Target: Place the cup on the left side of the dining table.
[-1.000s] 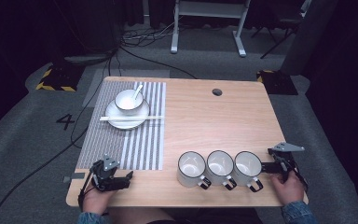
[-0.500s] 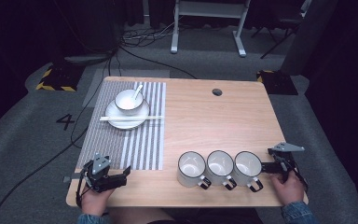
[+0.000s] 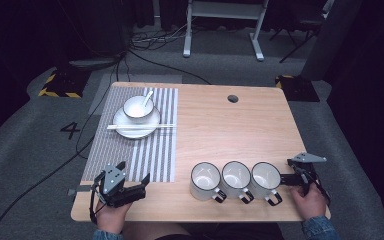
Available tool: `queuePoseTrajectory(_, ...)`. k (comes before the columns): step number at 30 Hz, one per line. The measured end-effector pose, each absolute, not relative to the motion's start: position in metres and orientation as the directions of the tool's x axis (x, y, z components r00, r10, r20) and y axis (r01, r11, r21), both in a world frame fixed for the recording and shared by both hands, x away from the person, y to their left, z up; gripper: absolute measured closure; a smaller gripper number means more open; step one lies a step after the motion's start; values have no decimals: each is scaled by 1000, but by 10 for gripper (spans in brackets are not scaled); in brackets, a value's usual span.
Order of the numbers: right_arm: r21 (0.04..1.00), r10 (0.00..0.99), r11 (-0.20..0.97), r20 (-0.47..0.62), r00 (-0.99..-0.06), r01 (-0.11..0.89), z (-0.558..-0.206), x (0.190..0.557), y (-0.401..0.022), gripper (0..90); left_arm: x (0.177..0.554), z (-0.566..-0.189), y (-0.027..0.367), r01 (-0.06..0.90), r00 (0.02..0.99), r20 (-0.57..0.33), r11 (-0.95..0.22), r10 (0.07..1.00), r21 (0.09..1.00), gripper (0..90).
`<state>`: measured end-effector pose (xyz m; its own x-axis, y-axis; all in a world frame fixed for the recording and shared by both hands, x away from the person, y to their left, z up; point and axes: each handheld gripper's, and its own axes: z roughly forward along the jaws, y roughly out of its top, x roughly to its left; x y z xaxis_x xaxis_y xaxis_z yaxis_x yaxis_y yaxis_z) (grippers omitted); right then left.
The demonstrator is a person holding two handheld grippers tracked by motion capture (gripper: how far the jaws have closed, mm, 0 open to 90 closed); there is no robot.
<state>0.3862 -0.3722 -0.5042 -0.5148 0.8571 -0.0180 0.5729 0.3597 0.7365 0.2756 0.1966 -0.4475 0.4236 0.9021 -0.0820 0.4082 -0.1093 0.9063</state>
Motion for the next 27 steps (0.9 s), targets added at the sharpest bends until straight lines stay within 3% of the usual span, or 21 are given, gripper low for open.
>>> queuePoseTrajectory(9, 737, 857, 360, -18, -515, 573, -504, 386, -372, 119, 282, -440, 176, 393, 489, -62, -156, 870, 906, 87)
queuePoseTrajectory(27, 736, 857, 360, -19, -514, 573, -504, 386, -372, 119, 301, -436, 93, 366, 671, -49, -273, 740, 890, 83)
